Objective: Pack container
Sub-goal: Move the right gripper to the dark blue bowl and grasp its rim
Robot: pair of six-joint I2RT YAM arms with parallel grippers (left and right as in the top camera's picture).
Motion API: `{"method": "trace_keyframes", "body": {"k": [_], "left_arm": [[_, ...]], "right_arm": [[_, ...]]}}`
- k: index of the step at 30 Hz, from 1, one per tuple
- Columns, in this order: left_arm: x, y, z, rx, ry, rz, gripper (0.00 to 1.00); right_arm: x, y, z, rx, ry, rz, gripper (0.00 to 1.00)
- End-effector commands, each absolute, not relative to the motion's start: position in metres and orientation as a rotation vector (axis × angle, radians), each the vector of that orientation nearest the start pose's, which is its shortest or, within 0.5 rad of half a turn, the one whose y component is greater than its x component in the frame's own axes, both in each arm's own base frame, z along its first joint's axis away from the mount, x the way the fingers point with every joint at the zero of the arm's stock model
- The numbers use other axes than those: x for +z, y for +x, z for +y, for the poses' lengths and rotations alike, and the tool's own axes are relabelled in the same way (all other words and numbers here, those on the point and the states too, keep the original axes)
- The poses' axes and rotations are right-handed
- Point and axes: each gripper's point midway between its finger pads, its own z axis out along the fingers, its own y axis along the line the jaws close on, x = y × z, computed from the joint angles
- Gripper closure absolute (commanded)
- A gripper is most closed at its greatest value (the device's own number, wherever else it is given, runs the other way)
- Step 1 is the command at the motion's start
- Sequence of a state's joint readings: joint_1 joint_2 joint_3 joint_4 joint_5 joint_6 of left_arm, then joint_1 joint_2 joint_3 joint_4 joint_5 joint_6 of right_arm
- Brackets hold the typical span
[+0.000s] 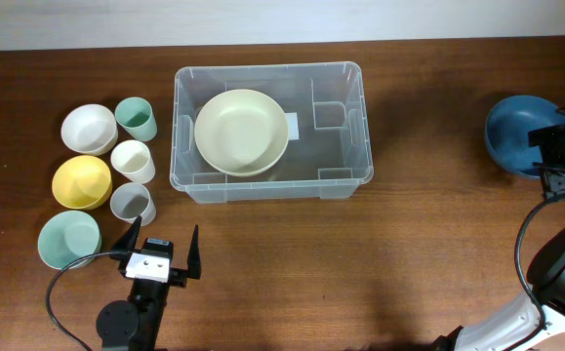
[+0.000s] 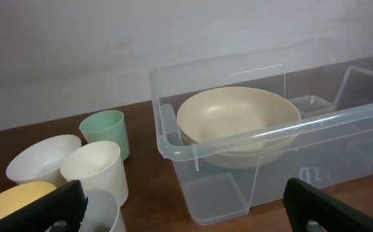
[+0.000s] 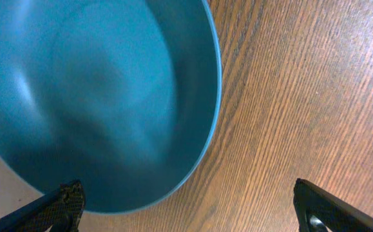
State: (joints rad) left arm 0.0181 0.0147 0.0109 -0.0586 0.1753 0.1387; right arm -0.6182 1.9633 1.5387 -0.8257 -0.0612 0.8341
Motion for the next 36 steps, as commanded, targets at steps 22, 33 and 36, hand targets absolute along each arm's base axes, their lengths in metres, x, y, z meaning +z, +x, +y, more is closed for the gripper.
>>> {"method": "trace_keyframes", "body": {"k": [22, 33, 36], "left_arm": [[0.161, 0.244, -0.025, -0.01, 0.24, 1.614, 0.0], [0.161, 0.244, -0.025, -0.01, 0.24, 1.614, 0.0], [0.161, 0.244, -0.025, -0.01, 0.24, 1.614, 0.0]], "right_arm": [[0.033, 0.381, -0.254, 0.128, 1.861, 2.169, 0.01], [0.016, 0.383, -0.254, 0.136, 1.872, 2.186, 0.01], [0.015, 0.383, -0.253, 0.136, 1.875, 2.188, 0.01]]}}
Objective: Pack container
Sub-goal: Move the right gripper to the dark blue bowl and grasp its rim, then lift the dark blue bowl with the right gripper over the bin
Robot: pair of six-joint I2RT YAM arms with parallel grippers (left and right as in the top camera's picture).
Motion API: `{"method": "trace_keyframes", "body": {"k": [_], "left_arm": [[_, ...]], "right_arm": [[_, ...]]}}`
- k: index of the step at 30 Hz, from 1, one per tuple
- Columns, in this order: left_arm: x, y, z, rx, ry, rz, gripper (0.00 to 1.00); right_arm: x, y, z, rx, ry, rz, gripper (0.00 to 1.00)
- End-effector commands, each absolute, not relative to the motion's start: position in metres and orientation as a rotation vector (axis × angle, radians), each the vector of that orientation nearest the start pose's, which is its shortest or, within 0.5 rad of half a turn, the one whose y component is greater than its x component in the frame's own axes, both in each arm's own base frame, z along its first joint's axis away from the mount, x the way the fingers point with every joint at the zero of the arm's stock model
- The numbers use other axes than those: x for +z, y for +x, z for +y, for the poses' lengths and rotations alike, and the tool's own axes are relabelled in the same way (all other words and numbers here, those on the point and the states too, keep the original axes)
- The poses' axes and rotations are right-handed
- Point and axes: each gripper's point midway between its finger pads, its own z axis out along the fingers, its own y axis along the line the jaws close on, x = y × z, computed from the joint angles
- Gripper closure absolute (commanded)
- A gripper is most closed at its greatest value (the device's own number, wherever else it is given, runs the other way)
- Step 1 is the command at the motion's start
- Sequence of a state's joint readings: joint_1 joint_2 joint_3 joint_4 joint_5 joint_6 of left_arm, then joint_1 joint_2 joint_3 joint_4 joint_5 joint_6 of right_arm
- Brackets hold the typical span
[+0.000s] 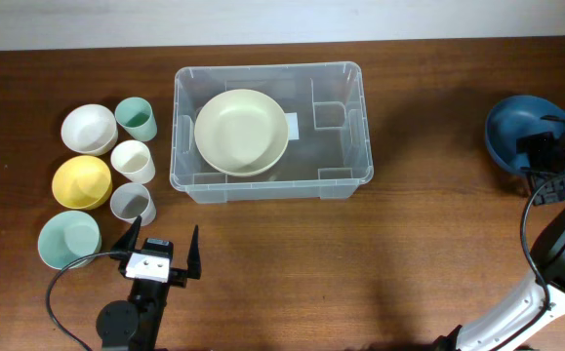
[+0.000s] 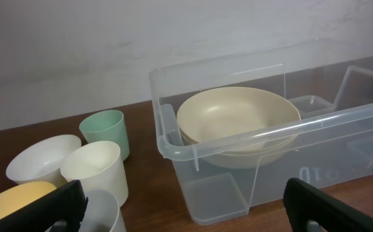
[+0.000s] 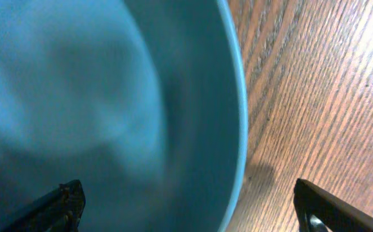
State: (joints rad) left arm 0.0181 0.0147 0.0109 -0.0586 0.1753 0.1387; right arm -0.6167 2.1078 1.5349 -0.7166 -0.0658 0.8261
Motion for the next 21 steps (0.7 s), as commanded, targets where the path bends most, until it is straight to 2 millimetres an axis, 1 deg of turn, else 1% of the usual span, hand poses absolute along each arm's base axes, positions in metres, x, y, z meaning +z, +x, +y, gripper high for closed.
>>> {"method": "trace_keyframes", "body": {"k": [1, 3, 4, 6, 7, 8, 11, 14, 19, 20, 21], "left_arm": [[0.1607, 0.2442, -0.0254, -0.01, 0.24, 1.614, 0.0], [0.1607, 0.2442, -0.0254, -0.01, 0.24, 1.614, 0.0], [0.1607, 0.2442, -0.0254, -0.01, 0.24, 1.614, 0.0], [0.1607, 0.2442, -0.0254, -0.01, 0.24, 1.614, 0.0], [0.1607, 0.2442, -0.0254, -0.01, 0.24, 1.614, 0.0], [0.1607, 0.2442, -0.0254, -0.01, 0.24, 1.614, 0.0], [0.1607, 0.2442, -0.0254, -0.01, 0.24, 1.614, 0.0], [0.1607, 0.2442, -0.0254, -0.01, 0.24, 1.614, 0.0], [0.1607, 0.2442, -0.0254, -0.01, 0.24, 1.614, 0.0], [0.1607, 0.2442, -0.0254, -0.01, 0.24, 1.614, 0.0], [0.1607, 0.2442, -0.0253, -0.01, 0.24, 1.615, 0.0]], "right_arm": [[0.0149, 0.3828, -0.2534, 0.136, 1.875, 2.188, 0.0], [0.015, 0.383, -0.2536, 0.135, 1.874, 2.187, 0.0], [0.0151, 0.3835, -0.254, 0.135, 1.872, 2.185, 0.07], [0.0154, 0.3848, -0.2549, 0.136, 1.868, 2.18, 0.17], [0.0156, 0.3853, -0.2552, 0.136, 1.866, 2.179, 0.2], [0.0158, 0.3859, -0.2556, 0.137, 1.864, 2.176, 0.25], [0.016, 0.387, -0.2564, 0.137, 1.86, 2.172, 0.36], [0.0145, 0.3867, -0.2562, 0.137, 1.863, 2.175, 0.53], [0.0101, 0.3858, -0.2556, 0.136, 1.87, 2.182, 0.91], [0.0101, 0.3858, -0.2557, 0.136, 1.87, 2.182, 0.96], [0.0102, 0.386, -0.2558, 0.137, 1.869, 2.182, 0.96]]}}
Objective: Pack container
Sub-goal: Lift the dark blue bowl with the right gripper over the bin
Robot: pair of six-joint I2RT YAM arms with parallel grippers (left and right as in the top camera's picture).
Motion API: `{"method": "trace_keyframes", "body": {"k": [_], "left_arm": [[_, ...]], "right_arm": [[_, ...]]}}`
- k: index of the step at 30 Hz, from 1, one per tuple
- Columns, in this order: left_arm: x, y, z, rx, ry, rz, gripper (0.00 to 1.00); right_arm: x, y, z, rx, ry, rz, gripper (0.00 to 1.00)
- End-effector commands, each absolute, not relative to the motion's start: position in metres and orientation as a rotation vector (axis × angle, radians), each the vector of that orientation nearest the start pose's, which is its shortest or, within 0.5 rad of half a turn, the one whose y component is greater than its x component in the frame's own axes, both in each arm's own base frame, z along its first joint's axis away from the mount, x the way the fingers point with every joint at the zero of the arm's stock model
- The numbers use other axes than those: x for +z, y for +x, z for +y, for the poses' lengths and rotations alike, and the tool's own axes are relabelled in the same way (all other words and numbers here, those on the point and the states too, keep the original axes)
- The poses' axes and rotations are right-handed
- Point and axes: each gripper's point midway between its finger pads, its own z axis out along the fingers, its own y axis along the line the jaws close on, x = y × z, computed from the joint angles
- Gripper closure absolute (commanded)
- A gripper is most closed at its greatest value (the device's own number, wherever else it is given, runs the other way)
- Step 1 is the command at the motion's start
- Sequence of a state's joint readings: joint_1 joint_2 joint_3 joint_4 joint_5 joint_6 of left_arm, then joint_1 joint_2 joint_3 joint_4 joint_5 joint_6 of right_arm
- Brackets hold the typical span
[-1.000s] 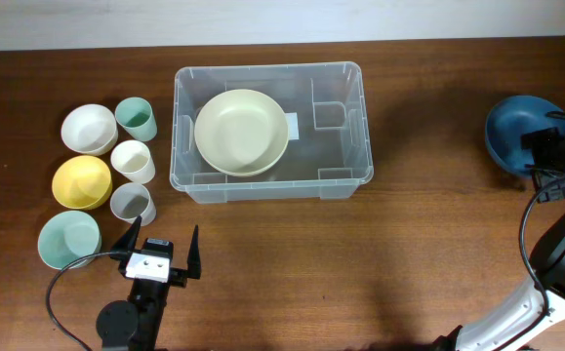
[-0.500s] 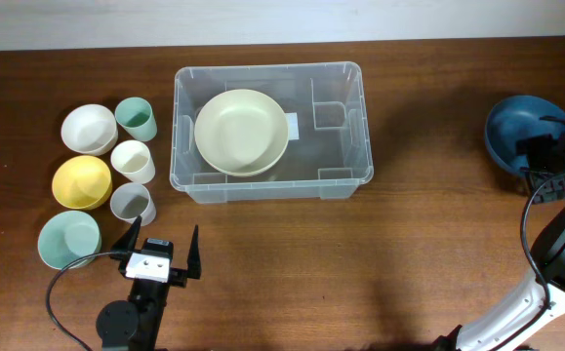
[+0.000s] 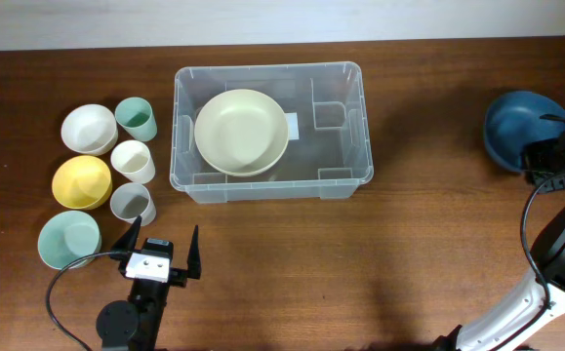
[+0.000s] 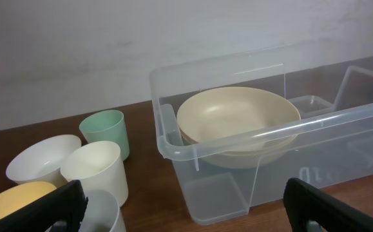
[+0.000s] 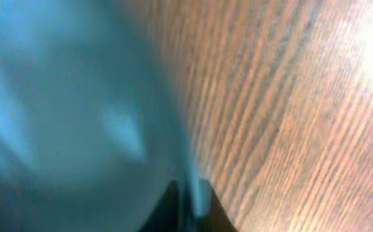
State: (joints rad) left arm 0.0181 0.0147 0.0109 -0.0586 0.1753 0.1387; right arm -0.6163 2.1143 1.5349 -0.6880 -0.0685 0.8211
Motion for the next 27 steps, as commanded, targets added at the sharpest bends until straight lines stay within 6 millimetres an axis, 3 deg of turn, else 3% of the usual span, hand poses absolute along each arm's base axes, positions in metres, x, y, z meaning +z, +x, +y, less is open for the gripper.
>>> {"method": "trace_keyframes", "body": {"k": [1, 6, 9, 14, 16, 21, 27], "left_arm": [[0.161, 0.244, -0.025, -0.01, 0.24, 1.614, 0.0], [0.161, 0.244, -0.025, -0.01, 0.24, 1.614, 0.0], [0.161, 0.244, -0.025, -0.01, 0.24, 1.614, 0.0], [0.161, 0.244, -0.025, -0.01, 0.24, 1.614, 0.0], [0.161, 0.244, -0.025, -0.01, 0.24, 1.614, 0.0], [0.161, 0.244, -0.025, -0.01, 0.24, 1.614, 0.0], [0.161, 0.244, -0.025, -0.01, 0.24, 1.614, 0.0]], "right_arm": [[0.01, 0.386, -0.256, 0.138, 1.869, 2.182, 0.96], [0.017, 0.394, -0.25, 0.209, 1.839, 2.185, 0.96], [0.04, 0.413, -0.245, 0.332, 1.718, 2.191, 0.96], [0.1, 0.444, -0.232, 0.55, 1.552, 2.13, 0.96], [0.136, 0.458, -0.22, 0.669, 1.412, 2.117, 0.96], [0.214, 0.473, -0.176, 0.824, 1.141, 2.105, 0.96], [0.28, 0.471, -0.082, 0.889, 0.833, 2.158, 0.96]]}}
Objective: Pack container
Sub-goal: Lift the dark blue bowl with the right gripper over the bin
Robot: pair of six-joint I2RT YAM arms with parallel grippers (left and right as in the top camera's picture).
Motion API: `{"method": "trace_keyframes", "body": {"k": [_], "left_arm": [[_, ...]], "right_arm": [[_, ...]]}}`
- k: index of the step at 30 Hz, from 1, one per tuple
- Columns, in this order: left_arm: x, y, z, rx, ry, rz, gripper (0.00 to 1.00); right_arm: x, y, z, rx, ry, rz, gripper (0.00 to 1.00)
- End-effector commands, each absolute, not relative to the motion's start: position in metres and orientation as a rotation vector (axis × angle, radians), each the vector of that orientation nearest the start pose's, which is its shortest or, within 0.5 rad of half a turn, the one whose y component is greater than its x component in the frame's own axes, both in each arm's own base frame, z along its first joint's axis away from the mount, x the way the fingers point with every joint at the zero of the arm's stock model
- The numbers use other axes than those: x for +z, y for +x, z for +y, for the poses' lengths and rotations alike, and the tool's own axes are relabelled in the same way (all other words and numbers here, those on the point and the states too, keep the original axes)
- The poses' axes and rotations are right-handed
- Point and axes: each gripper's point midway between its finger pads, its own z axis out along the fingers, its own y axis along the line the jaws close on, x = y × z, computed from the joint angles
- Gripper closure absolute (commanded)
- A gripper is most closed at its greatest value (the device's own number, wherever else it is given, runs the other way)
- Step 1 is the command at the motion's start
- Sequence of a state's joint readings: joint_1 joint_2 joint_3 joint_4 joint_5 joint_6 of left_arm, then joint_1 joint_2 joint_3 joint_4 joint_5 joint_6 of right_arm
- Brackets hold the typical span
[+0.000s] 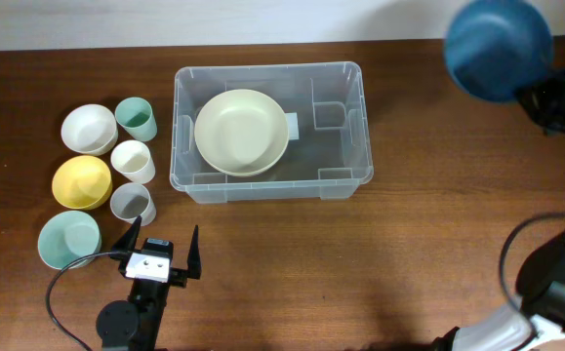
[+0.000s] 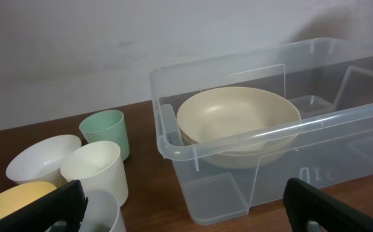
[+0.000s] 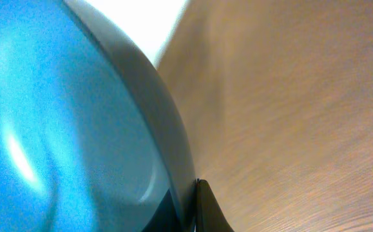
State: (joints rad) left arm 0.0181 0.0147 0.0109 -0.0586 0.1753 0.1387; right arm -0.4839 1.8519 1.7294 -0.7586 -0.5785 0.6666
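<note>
The clear plastic container [image 1: 358,146] stands at the table's middle, with a cream bowl [image 1: 240,132] in its left half. A blue bowl [image 1: 497,49] hangs high above the table's far right. My right gripper [image 1: 541,97] is shut on its rim, and in the right wrist view the blue bowl [image 3: 76,116] fills the left side, with that gripper [image 3: 192,209] pinching its edge. My left gripper [image 1: 160,255] stands open near the front left and holds nothing. The left wrist view shows the container [image 2: 173,151] and cream bowl [image 2: 238,119] beyond the left gripper [image 2: 189,212].
Left of the container stand a white bowl [image 1: 88,128], a green cup [image 1: 136,119], a white cup [image 1: 133,161], a yellow bowl [image 1: 81,181], a grey cup [image 1: 132,203] and a pale green bowl [image 1: 68,239]. The container's right half has small divided compartments [image 1: 329,115].
The blue bowl was on the table at the right edge with my right gripper shut on its rim. Now it hangs high, further back and left. The left arm has not moved.
My right gripper was open above the blue bowl's rim at the table's right. Then it was closer, its fingers either side of the rim. Then it was shut on the rim, and now it holds the bowl up off the table.
</note>
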Motion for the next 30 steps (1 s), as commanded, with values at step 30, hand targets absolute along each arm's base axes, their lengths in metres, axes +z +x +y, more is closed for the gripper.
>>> {"method": "trace_keyframes", "body": {"k": [30], "left_arm": [[0.161, 0.244, -0.025, -0.01, 0.24, 1.614, 0.0]], "right_arm": [[0.147, 0.467, 0.266, 0.796, 0.189, 2.621, 0.96]]}}
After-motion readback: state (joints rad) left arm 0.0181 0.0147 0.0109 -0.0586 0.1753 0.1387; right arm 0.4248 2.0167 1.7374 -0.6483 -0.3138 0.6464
